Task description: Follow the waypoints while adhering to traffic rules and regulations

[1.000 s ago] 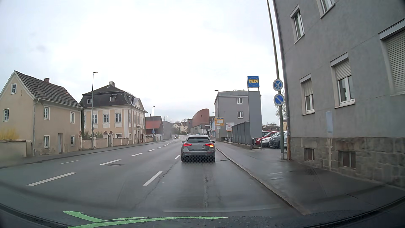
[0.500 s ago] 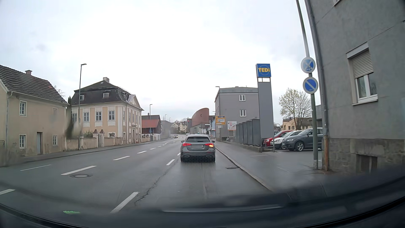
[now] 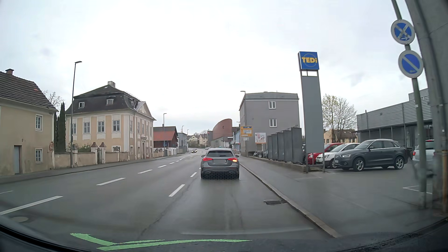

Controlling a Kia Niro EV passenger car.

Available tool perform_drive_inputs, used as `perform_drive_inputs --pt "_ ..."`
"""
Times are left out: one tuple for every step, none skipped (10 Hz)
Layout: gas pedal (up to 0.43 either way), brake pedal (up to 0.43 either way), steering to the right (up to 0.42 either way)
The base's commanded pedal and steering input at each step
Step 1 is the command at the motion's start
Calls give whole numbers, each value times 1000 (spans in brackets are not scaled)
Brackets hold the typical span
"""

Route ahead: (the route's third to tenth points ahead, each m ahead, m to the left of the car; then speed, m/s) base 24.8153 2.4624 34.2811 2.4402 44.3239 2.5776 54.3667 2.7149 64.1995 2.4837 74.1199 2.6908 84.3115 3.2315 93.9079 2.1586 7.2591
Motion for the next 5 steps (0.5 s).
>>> perform_drive_inputs --pt "0 0 -6" --pt "0 0 -5" --pt "0 0 -5" --pt "0 0 -5" --pt "0 0 -5"
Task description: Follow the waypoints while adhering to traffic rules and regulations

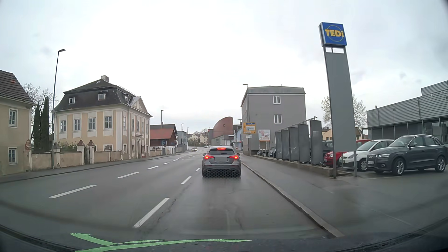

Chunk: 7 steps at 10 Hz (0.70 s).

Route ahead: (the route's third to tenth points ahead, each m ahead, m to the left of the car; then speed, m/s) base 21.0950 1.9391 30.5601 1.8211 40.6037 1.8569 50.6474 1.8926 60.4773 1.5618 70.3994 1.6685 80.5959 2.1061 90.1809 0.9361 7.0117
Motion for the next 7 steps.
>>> perform_drive_inputs --pt "0 0 -4" --pt "0 0 -3" --pt "0 0 -2" --pt "0 0 -2" --pt "0 0 -2" --pt "8 0 -1" --pt "8 0 -1"
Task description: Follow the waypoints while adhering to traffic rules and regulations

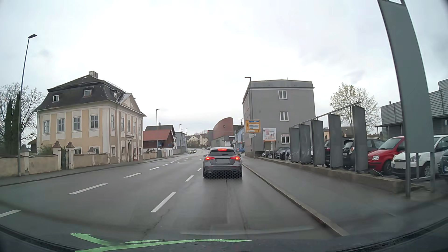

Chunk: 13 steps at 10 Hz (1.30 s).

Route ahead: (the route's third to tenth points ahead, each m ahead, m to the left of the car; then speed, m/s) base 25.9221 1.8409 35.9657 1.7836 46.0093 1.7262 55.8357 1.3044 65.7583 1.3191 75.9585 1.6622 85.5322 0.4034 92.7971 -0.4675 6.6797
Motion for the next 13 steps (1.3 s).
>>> perform_drive_inputs --pt "8 0 -1" --pt "8 0 -1" --pt "8 0 -1" --pt "8 0 -1" --pt "20 0 -1" --pt "20 0 -1" --pt "20 0 0" --pt "20 0 0" --pt "0 0 0" --pt "0 0 0" --pt "0 0 0" --pt "0 0 0" --pt "0 0 0"
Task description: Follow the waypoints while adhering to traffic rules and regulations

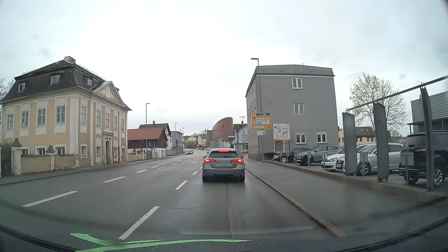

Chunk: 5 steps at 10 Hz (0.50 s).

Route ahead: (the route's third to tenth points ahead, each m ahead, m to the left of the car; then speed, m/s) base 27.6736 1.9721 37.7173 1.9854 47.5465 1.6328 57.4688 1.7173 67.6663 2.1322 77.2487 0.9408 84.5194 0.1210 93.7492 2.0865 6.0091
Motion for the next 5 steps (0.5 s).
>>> perform_drive_inputs --pt "0 0 0" --pt "0 12 0" --pt "0 49 0" --pt "0 61 0" --pt "0 79 0"
